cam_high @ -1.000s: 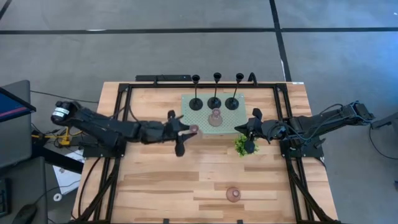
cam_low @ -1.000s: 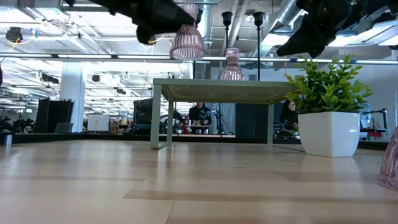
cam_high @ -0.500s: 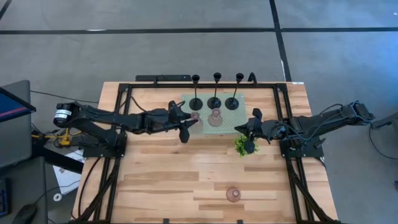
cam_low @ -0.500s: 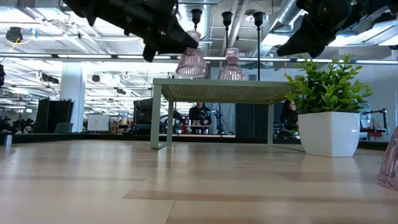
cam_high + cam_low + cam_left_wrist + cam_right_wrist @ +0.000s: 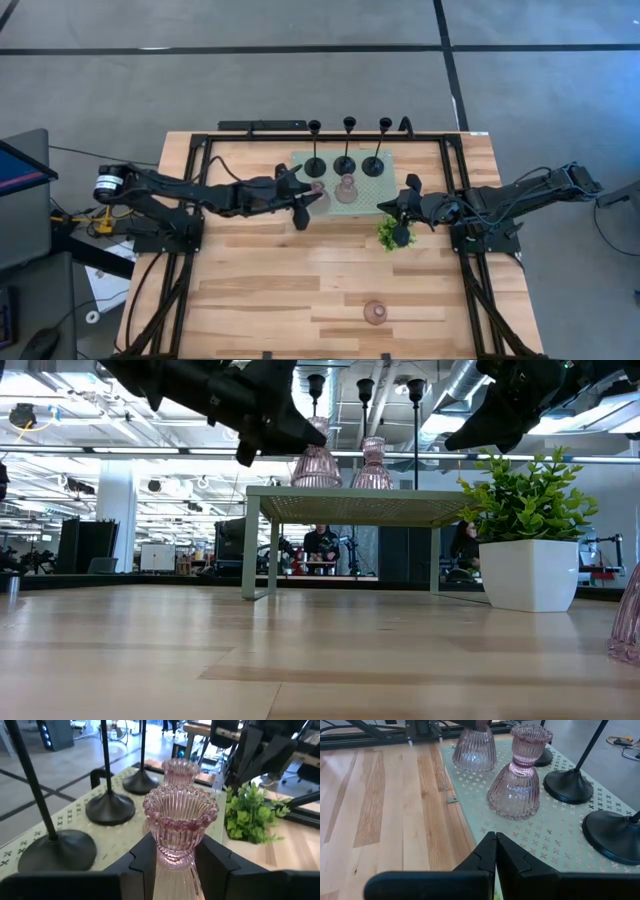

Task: Pick & Place candle stick holders
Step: Align the left pink candle holder on the shelf with the pink candle holder, then adjust the shelf on the table, then adjust the left pink candle holder on the shelf, then align the pink candle holder on the shelf with the pink candle holders

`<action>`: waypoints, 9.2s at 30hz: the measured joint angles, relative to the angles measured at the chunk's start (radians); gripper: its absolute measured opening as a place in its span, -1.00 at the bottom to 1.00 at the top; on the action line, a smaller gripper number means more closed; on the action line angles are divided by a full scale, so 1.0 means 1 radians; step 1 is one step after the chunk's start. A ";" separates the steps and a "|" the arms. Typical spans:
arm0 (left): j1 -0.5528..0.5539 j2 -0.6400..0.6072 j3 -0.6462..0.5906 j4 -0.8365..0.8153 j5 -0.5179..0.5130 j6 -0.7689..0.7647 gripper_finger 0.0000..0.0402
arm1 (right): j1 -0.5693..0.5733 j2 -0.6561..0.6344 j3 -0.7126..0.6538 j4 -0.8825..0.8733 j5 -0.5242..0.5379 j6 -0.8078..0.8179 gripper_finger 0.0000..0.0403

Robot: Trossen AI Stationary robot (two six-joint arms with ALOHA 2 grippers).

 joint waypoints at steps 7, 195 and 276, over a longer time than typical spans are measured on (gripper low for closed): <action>0.020 0.038 0.000 0.014 -0.002 0.001 -0.43 | 0.000 0.000 0.000 0.000 0.000 0.000 -1.00; -0.378 -0.319 -0.011 -0.453 -0.228 0.104 -0.97 | -0.028 0.067 0.247 -0.259 0.045 0.136 -1.00; -0.428 0.127 -0.011 0.254 -0.435 0.473 -0.97 | 0.127 0.182 0.246 -0.157 0.391 0.070 -1.00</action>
